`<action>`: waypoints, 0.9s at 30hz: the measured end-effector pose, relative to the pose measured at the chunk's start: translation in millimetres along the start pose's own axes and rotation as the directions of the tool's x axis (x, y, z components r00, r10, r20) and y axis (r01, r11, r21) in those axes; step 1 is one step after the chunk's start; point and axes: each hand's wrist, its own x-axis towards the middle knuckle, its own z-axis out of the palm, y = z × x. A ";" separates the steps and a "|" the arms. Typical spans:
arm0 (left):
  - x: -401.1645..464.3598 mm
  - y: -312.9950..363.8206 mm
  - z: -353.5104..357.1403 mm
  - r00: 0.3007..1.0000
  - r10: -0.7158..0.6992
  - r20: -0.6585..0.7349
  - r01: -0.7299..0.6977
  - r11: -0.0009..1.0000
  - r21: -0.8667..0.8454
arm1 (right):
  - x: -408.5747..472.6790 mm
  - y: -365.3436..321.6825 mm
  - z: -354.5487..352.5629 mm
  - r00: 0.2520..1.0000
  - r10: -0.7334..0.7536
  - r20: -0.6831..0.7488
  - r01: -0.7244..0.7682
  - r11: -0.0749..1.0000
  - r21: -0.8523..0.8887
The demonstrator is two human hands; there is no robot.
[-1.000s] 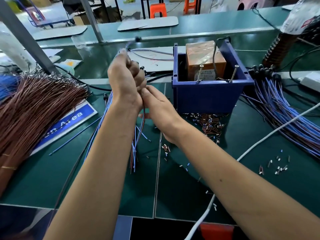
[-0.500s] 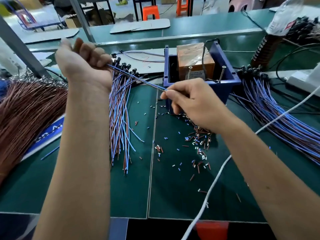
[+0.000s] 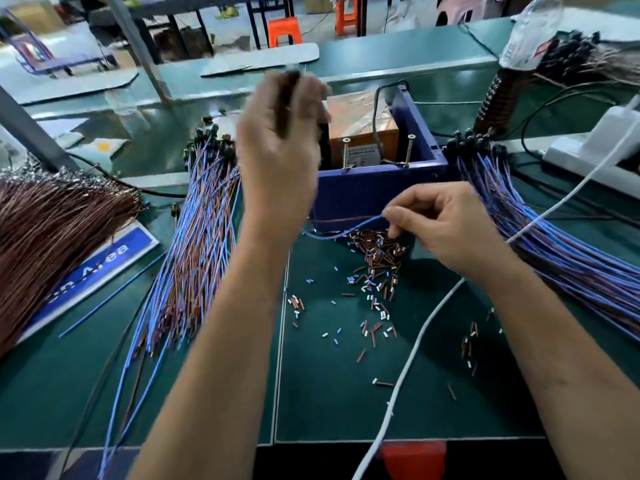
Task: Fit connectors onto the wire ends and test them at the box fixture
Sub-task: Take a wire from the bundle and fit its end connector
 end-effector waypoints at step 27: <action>-70.6 -36.1 26.4 0.918 0.023 0.397 -0.212 0.872 0.441 | -5.5 5.8 1.5 0.959 0.273 -0.080 -0.236 0.920 0.314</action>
